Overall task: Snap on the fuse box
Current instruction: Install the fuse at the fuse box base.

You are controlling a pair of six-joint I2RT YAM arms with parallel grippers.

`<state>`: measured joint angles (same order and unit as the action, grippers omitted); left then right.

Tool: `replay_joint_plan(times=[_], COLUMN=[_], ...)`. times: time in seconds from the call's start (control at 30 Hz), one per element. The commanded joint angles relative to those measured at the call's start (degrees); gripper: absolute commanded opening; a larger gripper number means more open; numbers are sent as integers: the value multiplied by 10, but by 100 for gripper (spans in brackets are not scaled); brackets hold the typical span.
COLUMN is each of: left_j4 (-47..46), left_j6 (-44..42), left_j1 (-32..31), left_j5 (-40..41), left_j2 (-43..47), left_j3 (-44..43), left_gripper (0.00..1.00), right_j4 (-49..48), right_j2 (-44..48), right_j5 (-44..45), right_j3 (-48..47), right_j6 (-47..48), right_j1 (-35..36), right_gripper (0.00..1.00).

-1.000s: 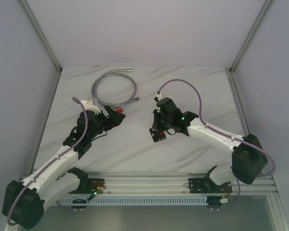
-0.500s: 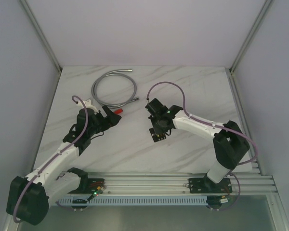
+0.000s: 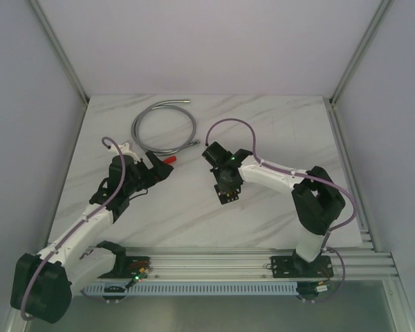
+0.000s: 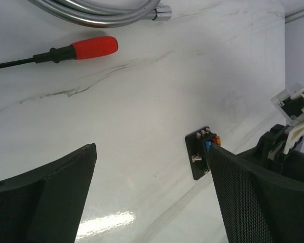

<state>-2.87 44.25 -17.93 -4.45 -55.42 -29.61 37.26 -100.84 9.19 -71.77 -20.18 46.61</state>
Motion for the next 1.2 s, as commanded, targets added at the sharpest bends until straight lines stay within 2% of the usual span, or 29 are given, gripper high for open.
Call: replay_joint_plan(times=[0.0,0.73,0.93,1.17], left_j4=[10,12,13,15], left_j6=[-7,-5,-6,-5], left_j1=[6,11,12,13], left_j5=[-12,-20,-21,-20], left_j2=[-3,2,4,8], left_j3=[-13,-10,-10,-10], left_gripper=[100,100,100,100], right_j4=[20,42,46,51], right_j2=[-16,-62,-88,-84], right_j5=[17,45,59,69], right_j3=[-25,-43,-46,-38], right_j6=[9,14,8,-3], right_j1=[6,15,24,29], right_gripper=[0,0,5,6])
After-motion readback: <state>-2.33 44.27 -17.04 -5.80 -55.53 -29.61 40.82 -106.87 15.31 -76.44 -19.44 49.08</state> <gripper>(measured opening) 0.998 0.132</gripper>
